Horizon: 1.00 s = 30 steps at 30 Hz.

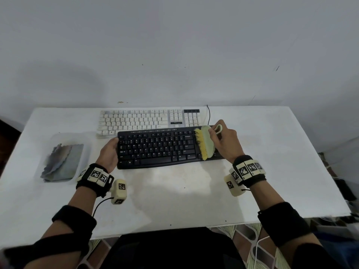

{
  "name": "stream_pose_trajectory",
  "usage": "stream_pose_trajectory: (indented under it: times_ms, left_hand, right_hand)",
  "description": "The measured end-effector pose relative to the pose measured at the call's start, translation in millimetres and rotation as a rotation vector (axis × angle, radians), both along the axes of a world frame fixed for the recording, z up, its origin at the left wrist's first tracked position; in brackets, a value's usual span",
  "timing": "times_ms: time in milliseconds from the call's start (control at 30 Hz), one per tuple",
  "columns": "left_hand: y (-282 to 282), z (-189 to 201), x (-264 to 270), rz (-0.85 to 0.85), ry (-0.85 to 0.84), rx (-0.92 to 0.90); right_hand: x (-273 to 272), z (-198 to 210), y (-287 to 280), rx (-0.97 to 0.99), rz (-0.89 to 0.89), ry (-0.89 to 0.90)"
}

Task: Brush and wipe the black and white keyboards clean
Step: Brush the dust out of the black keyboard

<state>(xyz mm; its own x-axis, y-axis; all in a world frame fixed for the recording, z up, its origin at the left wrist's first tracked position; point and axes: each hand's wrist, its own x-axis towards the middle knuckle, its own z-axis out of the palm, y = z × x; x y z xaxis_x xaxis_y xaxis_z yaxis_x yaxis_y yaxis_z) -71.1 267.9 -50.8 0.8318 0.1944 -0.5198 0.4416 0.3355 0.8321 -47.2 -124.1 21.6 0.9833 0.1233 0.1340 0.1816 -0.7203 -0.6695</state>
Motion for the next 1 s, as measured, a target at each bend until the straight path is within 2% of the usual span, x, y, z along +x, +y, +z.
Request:
stream_pose_trajectory:
  times_ms: [133, 300, 367, 467, 667, 733, 800, 1000]
  left_hand:
    - [-0.4, -0.8, 0.5, -0.003, -0.011, -0.013]
    - [-3.7, -0.5, 0.1, 0.028, 0.000, -0.008]
    - [-3.0, -0.8, 0.5, 0.030, -0.001, -0.002]
    - [-2.3, -1.3, 0.4, 0.031, -0.004, -0.009]
    - [-0.8, -2.5, -0.2, 0.020, -0.017, -0.007]
    - [-1.5, -1.5, -0.2, 0.007, -0.019, -0.007]
    - [-1.6, -0.9, -0.2, 0.001, -0.021, -0.009]
    - [0.6, -2.1, 1.3, 0.001, -0.021, -0.017]
  right_hand:
    - [-1.2, 5.4, -9.1, -0.024, -0.018, 0.044]
    - [-1.9, 7.1, 7.0, 0.172, -0.254, -0.076]
    - [0.7, 5.8, 16.0, 0.225, -0.277, -0.118]
    - [3.2, 2.4, 26.1, 0.158, -0.203, -0.097]
    - [-5.1, 5.5, 36.7, -0.140, 0.123, -0.081]
    - [-7.0, 6.5, 40.0, -0.238, 0.179, -0.091]
    - [-7.0, 9.3, 43.5, -0.251, 0.179, -0.110]
    - [-3.9, 11.0, 49.5, -0.128, 0.093, -0.160]
